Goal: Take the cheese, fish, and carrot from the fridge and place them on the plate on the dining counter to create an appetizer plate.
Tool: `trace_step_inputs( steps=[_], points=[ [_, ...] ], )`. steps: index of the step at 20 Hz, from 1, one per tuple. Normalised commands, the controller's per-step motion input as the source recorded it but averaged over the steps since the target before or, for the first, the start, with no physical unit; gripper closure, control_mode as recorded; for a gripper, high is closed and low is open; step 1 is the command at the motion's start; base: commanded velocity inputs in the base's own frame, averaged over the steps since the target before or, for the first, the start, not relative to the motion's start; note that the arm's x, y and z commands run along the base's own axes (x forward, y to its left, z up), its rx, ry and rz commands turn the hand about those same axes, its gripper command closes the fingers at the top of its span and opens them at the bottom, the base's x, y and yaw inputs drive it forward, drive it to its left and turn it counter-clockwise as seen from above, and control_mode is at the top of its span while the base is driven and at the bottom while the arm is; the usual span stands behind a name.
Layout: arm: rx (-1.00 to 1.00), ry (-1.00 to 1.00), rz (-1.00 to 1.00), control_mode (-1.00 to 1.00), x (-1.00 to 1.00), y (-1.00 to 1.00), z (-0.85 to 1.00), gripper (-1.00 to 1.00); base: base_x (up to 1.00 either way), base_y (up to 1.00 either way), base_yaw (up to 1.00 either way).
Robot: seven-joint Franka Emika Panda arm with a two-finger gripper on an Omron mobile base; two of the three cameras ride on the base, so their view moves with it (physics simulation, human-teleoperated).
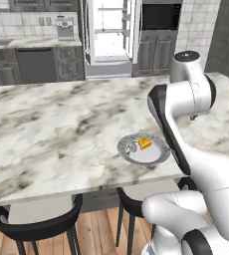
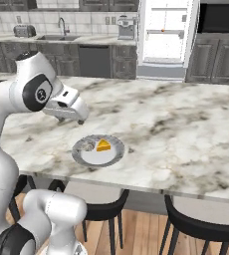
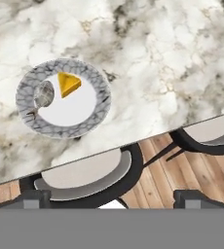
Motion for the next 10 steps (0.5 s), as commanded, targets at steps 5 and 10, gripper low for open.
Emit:
trace_step_inputs(
  steps=[5,10],
  points=[
    [-0.01,0.00,0.00,1.00,0.11,-0.13,-0.17,-1.00,0.01,-0.02,0.00],
    [0.00,0.00,0.00,1.00,0.00,0.00,0.00,-1.00,-0.07,-0.58,0.00]
  ],
)
